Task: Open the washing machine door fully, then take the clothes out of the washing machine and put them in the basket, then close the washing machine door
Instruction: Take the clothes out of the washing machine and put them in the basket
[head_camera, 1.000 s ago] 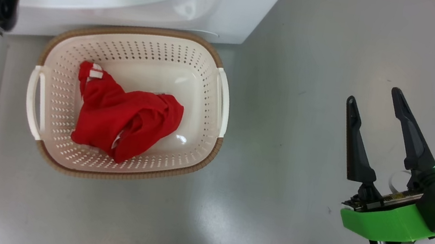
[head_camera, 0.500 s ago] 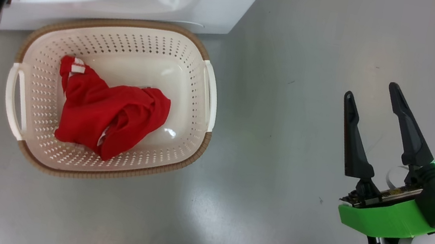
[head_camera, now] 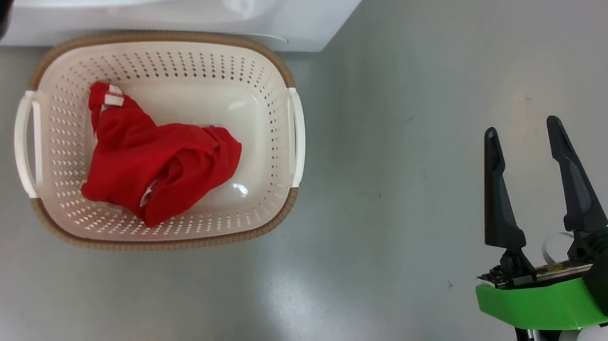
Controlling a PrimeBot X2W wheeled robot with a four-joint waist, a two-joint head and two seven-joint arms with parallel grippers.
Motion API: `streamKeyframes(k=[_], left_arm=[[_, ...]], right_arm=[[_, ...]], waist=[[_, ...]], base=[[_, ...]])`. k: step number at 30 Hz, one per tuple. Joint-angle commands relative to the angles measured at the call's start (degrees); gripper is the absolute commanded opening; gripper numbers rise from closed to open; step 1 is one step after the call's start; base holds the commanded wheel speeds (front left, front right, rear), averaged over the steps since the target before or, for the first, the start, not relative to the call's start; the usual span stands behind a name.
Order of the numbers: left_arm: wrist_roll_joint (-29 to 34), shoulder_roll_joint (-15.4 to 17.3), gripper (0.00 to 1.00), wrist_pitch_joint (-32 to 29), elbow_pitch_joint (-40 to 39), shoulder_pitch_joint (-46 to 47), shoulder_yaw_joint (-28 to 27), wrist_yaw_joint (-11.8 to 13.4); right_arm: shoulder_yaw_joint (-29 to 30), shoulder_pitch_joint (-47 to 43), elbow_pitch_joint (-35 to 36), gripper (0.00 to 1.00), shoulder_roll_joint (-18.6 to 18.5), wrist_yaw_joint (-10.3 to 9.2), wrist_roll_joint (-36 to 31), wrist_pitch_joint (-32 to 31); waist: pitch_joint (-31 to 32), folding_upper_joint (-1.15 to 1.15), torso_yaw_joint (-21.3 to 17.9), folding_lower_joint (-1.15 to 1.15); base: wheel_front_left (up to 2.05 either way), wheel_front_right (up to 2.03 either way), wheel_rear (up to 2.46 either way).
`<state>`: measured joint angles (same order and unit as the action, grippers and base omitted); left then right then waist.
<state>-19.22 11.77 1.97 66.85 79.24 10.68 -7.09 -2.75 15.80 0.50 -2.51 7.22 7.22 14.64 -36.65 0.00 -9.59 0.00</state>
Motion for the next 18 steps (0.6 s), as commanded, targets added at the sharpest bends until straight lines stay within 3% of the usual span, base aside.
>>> streamKeyframes(k=[1, 10, 18], left_arm=[[-0.4, 2.2, 0.00, 2.0, -1.9, -0.1, -0.2, -0.3], [-1.6, 1.1, 0.00, 11.0, -4.2, -5.1, 1.0, -0.4], [-1.5, 0.7, 0.00, 13.0, -11.7, -13.0, 0.5, 0.1]], right_arm=[[-0.8, 0.2, 1.1, 1.00, -0.4, 0.26, 0.0, 0.4], [-0.9, -0.4, -0.3, 1.00, -0.4, 0.26, -0.9, 0.4], [-0.7, -1.2, -2.0, 1.00, -0.4, 0.26, -1.2, 0.4]], waist=[[0.8, 0.00, 0.5, 0.00], [4.3, 0.00, 2.2, 0.00], [9.0, 0.00, 3.6, 0.00]], base=[[0.00, 0.00, 0.00], [0.00, 0.00, 0.00], [0.00, 0.00, 0.00]])
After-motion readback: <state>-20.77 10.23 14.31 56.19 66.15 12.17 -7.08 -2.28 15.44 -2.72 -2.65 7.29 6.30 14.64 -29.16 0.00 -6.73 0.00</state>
